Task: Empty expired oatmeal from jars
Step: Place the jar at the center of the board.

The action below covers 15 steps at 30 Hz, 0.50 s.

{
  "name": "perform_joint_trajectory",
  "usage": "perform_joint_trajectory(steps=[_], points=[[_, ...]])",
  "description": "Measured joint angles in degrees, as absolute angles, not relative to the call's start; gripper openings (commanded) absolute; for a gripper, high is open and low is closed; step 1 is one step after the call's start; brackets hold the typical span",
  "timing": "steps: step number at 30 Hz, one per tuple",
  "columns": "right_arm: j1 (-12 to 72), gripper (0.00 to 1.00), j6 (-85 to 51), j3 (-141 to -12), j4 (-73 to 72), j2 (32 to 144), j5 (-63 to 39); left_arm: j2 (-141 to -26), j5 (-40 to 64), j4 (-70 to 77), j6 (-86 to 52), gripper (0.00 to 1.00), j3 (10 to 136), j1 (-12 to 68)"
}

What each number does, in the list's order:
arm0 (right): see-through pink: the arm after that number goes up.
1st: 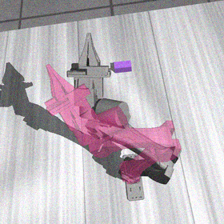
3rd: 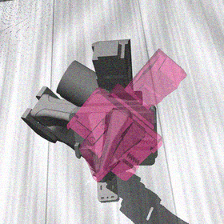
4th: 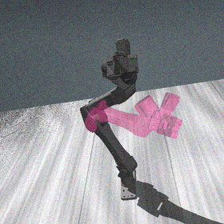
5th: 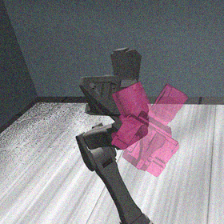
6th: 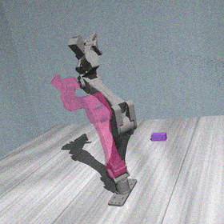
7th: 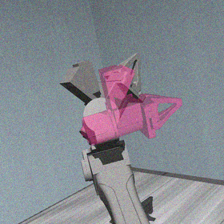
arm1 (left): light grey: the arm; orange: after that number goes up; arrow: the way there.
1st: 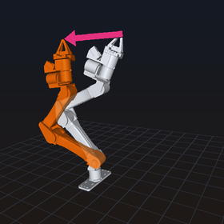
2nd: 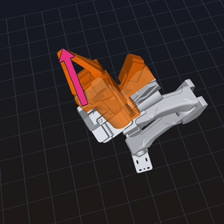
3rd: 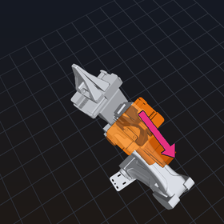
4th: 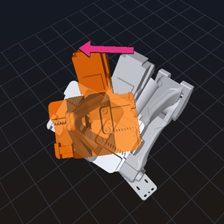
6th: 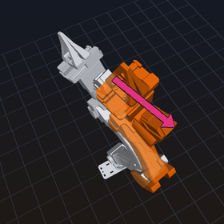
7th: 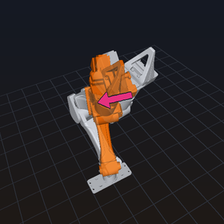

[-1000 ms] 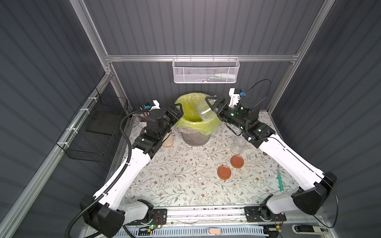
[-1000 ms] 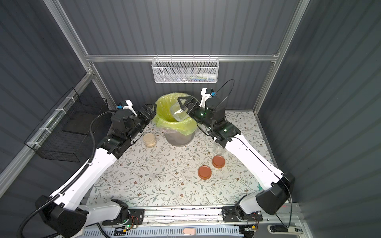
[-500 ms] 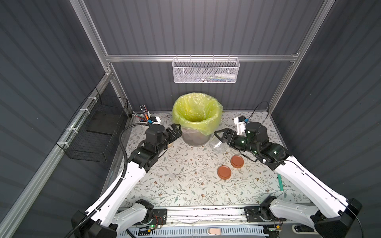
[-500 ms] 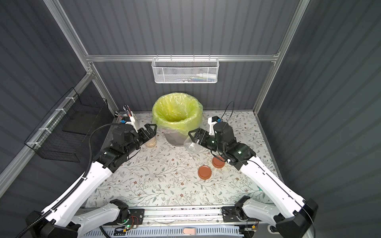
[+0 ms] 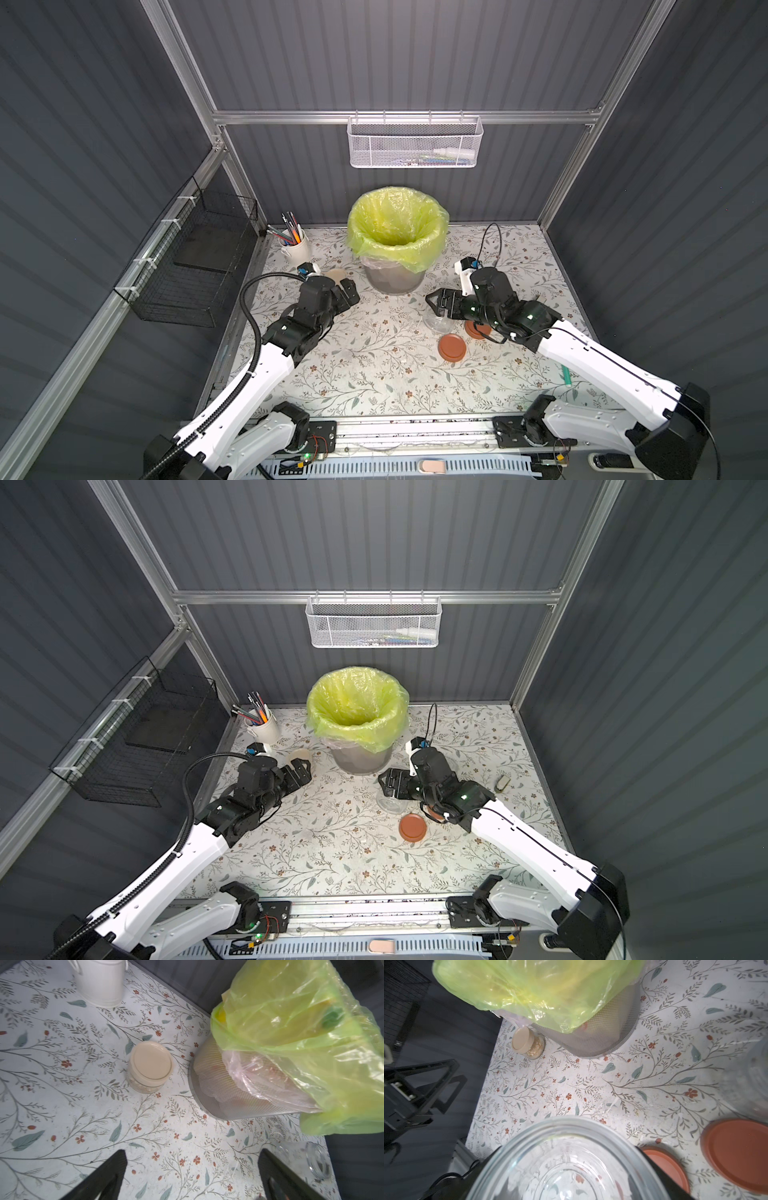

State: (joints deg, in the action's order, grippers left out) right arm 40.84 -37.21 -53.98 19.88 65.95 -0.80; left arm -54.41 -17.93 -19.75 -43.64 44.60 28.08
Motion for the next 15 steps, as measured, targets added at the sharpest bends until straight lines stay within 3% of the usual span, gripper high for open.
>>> perform_joint_trajectory(steps=[15], points=[[45.52,0.54,-24.14,-39.7,-5.13,76.51,16.6,-46.59,-27.9,-19.25,-43.44,1.0,34.26,28.1]])
